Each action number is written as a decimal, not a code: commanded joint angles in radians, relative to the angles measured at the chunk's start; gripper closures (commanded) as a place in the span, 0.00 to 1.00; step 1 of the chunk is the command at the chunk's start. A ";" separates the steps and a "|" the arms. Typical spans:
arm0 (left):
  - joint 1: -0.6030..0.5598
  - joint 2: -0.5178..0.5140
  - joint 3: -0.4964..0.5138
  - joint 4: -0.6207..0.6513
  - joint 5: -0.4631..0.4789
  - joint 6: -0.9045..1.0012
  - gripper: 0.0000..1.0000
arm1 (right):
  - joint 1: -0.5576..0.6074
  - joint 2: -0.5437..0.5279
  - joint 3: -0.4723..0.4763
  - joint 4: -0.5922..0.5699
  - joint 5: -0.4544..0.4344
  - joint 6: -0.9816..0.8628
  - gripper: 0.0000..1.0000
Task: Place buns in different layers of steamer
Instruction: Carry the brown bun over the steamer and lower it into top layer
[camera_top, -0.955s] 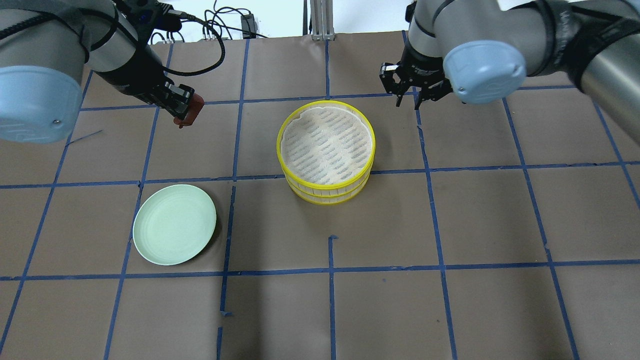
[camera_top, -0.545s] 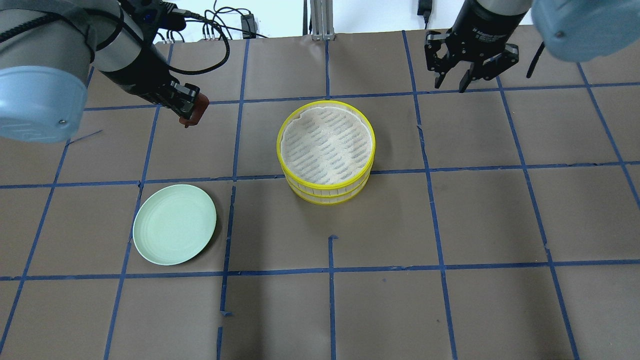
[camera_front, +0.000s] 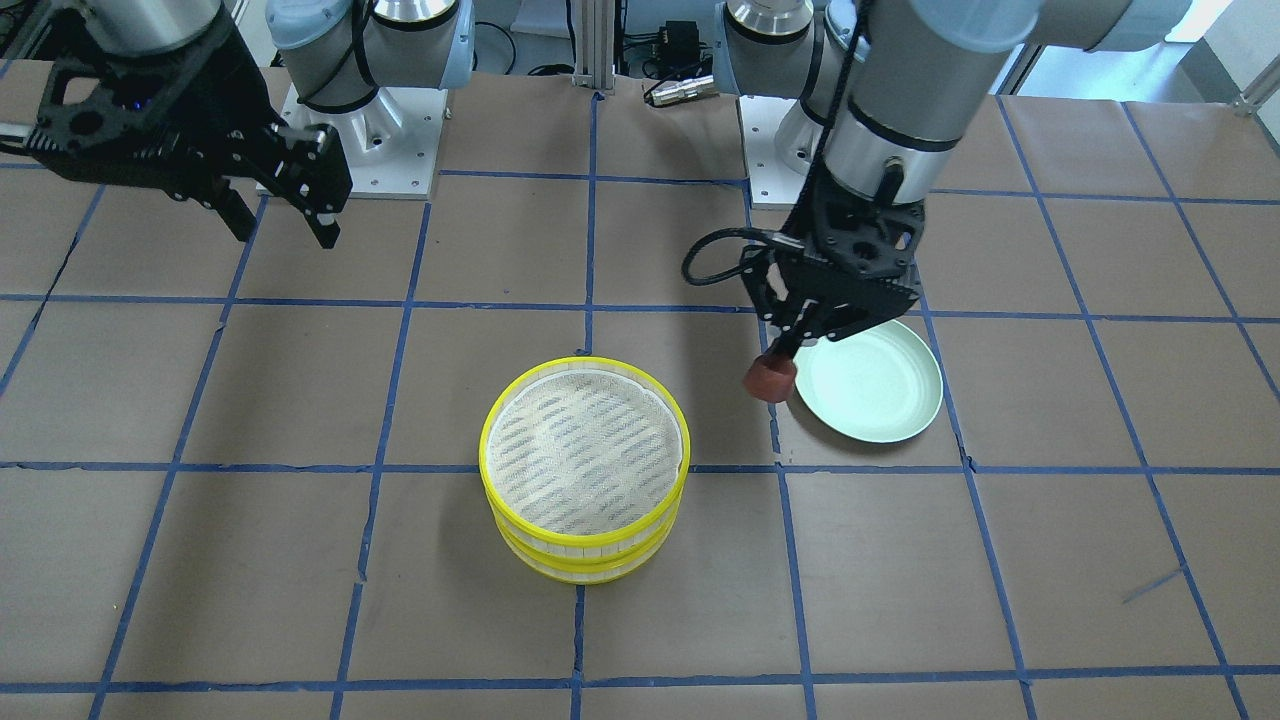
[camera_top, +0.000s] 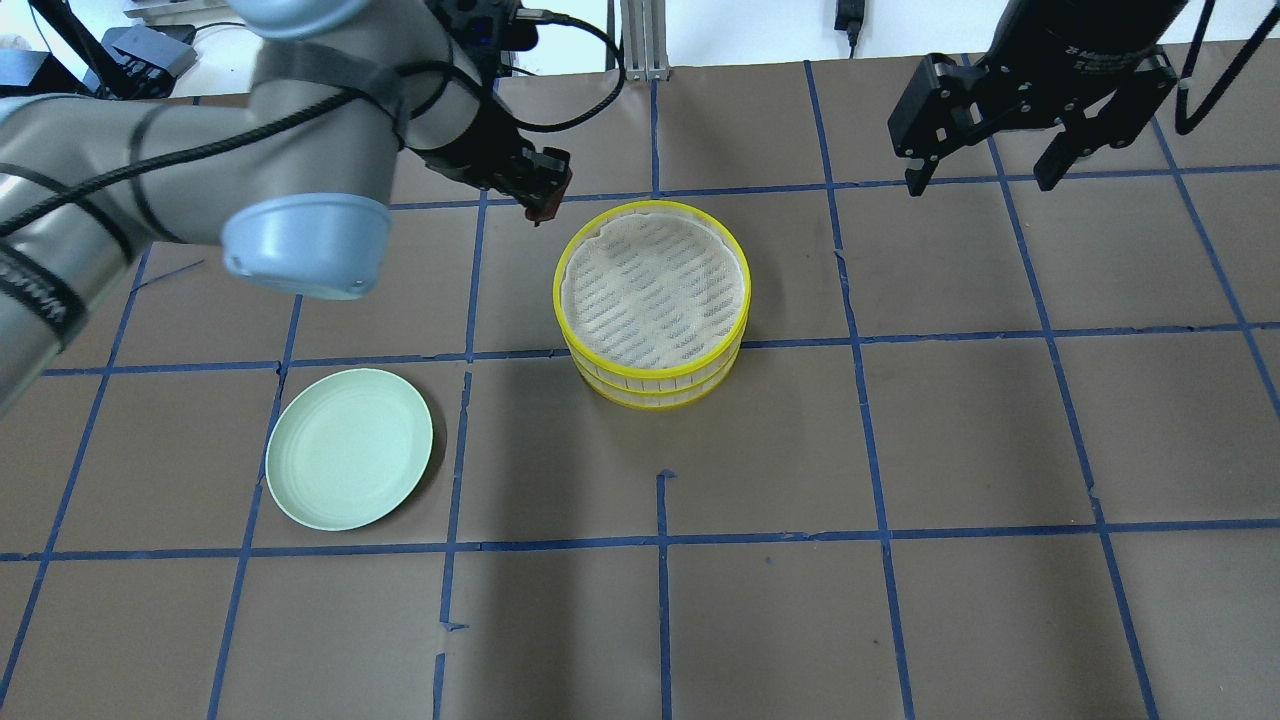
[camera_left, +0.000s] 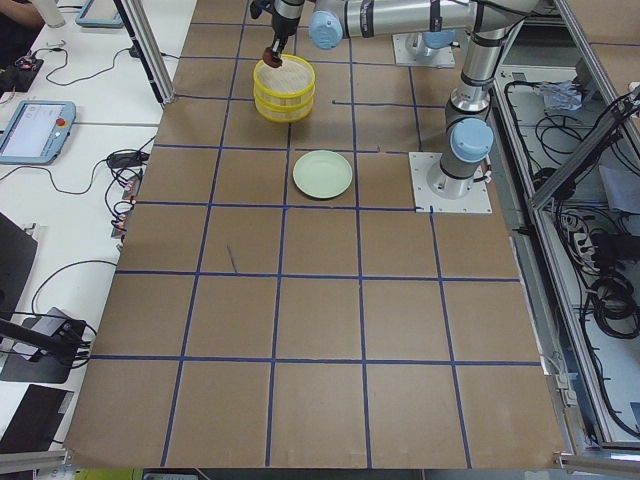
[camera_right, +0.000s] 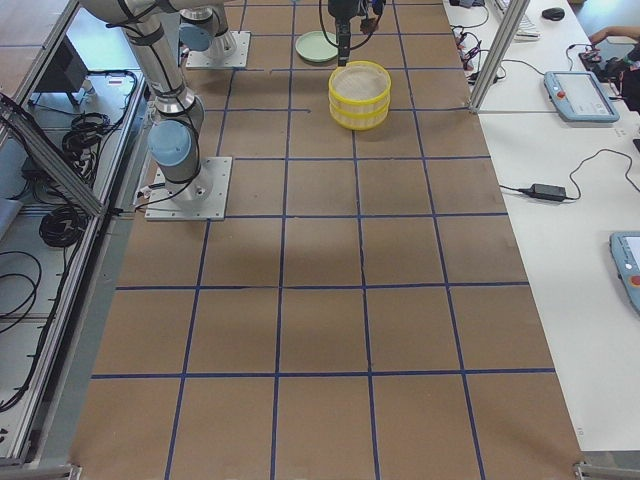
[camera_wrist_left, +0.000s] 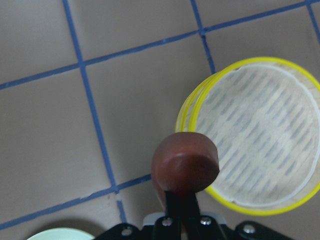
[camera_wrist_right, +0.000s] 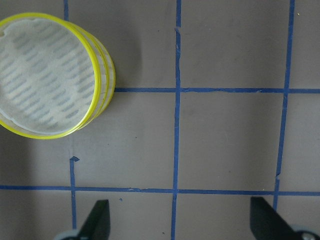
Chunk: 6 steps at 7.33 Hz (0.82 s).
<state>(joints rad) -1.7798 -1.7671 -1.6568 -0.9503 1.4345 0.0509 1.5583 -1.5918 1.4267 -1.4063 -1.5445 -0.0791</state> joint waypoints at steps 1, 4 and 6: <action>-0.088 -0.093 0.000 0.160 0.001 -0.066 0.76 | -0.003 -0.004 0.038 -0.002 0.004 -0.054 0.00; -0.087 -0.094 -0.001 0.159 -0.002 -0.069 0.00 | -0.003 -0.002 0.064 -0.080 0.006 -0.059 0.00; -0.087 -0.094 -0.001 0.159 -0.003 -0.069 0.00 | -0.003 -0.004 0.064 -0.080 0.006 -0.057 0.00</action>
<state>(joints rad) -1.8667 -1.8606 -1.6581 -0.7918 1.4320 -0.0180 1.5554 -1.5940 1.4902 -1.4847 -1.5394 -0.1369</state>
